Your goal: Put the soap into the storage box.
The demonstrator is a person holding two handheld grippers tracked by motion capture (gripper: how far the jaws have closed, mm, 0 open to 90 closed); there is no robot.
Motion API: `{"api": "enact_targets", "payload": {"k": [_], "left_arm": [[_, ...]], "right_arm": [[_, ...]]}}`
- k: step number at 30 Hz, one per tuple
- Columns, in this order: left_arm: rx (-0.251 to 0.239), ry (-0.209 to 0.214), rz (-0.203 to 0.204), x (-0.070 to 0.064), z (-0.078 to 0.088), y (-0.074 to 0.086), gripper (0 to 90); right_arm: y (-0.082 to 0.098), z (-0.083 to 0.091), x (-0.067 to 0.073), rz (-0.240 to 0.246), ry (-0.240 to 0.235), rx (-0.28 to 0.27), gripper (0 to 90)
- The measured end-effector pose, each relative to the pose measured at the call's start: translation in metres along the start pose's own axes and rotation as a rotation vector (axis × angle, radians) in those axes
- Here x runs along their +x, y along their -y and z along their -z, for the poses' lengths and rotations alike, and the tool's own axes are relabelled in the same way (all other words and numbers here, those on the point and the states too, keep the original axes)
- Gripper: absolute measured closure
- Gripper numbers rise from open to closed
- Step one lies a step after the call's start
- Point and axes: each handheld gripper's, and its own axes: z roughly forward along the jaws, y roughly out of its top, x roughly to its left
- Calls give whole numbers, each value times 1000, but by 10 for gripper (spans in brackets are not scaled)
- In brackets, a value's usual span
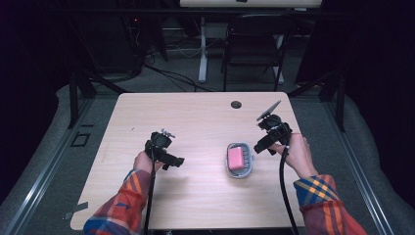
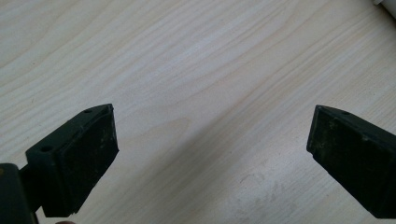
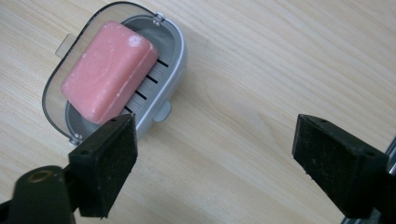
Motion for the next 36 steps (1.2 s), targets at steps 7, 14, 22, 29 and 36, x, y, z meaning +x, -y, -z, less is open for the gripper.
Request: {"api": "enact_targets", "payload": {"k": [7,14,22,29,36], "left_arm": [[1,-3,-1,0,0,0,18],[1,-3,0,0,0,0,19],[1,-7,-4,-1,0,0,18],[4,-8,-7,-1,0,0,18],[11,-8,-15,-2,-1,-1,19]], "right_arm": [[16,8,-12,-16,2,-22,69],[36,9,-22,-24,10,-22,36],[66,4,-37,-42,13,-39,9],[99,-19,-50,-66,-6,-33,0],[118,-47,-50,-15,-55,30,0]]}}
